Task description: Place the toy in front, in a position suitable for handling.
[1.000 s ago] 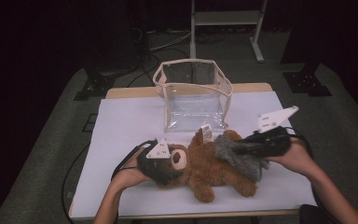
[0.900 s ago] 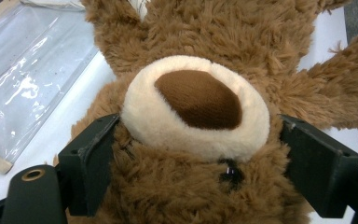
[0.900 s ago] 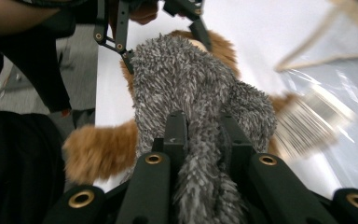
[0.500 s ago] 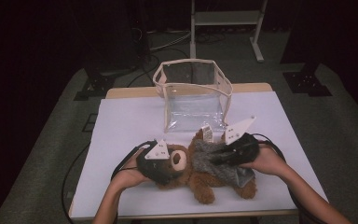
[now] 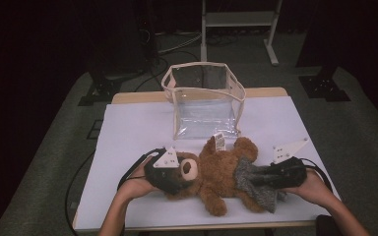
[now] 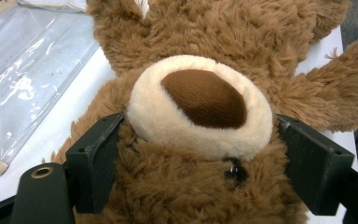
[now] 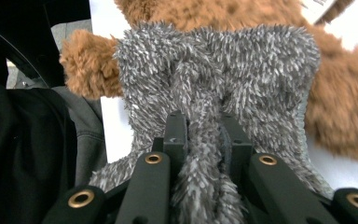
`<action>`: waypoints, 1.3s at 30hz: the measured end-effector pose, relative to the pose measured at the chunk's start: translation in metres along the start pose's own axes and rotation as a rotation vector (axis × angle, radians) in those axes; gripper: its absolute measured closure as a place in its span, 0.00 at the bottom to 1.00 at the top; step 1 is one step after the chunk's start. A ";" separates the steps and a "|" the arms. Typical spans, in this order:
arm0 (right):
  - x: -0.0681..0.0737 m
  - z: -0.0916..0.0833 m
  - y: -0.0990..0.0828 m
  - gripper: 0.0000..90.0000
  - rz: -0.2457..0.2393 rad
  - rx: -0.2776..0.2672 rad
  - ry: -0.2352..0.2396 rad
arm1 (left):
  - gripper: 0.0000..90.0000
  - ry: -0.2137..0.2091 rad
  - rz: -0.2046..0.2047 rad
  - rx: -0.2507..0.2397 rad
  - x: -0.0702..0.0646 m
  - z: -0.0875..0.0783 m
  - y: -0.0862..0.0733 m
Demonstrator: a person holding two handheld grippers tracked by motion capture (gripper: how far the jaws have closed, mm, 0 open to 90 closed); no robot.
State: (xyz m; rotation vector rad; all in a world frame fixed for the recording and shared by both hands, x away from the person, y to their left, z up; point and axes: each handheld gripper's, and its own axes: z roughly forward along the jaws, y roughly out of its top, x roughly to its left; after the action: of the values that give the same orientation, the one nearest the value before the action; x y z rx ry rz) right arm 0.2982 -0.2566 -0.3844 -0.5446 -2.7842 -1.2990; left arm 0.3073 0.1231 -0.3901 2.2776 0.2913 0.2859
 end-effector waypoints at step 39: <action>-0.016 -0.019 0.023 0.84 -0.018 -0.070 -0.101 | 0.25 -0.003 0.027 0.025 -0.003 0.000 0.001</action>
State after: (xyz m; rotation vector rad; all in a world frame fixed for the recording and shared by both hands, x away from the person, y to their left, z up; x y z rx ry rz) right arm 0.3184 -0.2625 -0.3579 -0.6064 -2.8391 -1.4155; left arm 0.3050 0.1214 -0.3893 2.3080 0.2641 0.2939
